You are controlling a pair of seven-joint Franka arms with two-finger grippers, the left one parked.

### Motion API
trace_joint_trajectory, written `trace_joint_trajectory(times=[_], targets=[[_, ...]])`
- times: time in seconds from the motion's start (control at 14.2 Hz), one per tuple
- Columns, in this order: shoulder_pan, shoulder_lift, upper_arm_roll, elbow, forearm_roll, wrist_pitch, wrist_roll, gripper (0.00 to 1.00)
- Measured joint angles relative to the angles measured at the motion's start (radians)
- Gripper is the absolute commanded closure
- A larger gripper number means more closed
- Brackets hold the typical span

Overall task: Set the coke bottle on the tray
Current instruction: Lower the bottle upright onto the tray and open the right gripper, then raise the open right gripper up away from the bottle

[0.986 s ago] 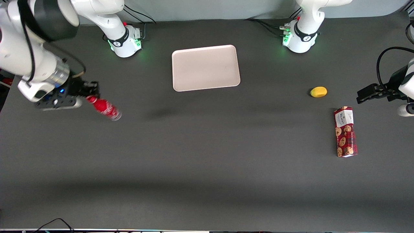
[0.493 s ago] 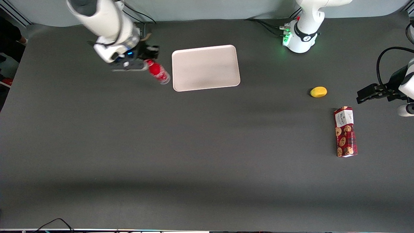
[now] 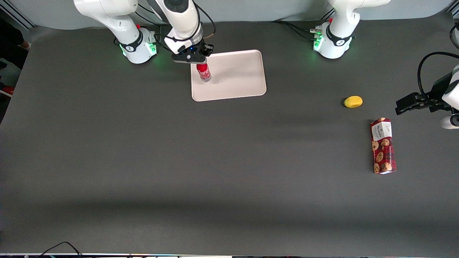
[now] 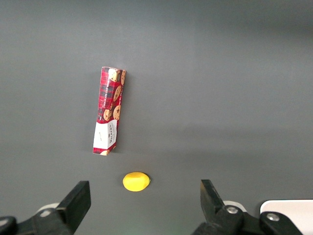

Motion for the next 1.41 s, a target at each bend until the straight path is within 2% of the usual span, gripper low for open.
trace_joint_trajectory(times=[0.28, 0.35, 0.42, 0.49, 0.85, 0.99, 1.06, 1.27, 1.41], targets=[[-0.003, -0.028, 0.071, -0.115, 0.043, 0.135, 0.011, 1.00], [-0.004, -0.030, 0.083, -0.132, 0.048, 0.156, 0.011, 0.89], [-0.004, -0.032, 0.092, -0.141, 0.051, 0.166, 0.011, 0.67], [-0.004, -0.034, 0.096, -0.143, 0.052, 0.171, 0.012, 0.01], [-0.010, -0.051, 0.090, -0.127, 0.056, 0.172, 0.022, 0.00], [-0.012, -0.062, 0.062, -0.075, 0.055, 0.130, 0.022, 0.00], [-0.012, -0.071, 0.021, -0.021, 0.046, 0.071, 0.021, 0.00], [-0.014, -0.080, -0.142, 0.201, -0.055, -0.164, -0.018, 0.00], [-0.020, -0.079, -0.244, 0.338, -0.094, -0.268, -0.074, 0.00]])
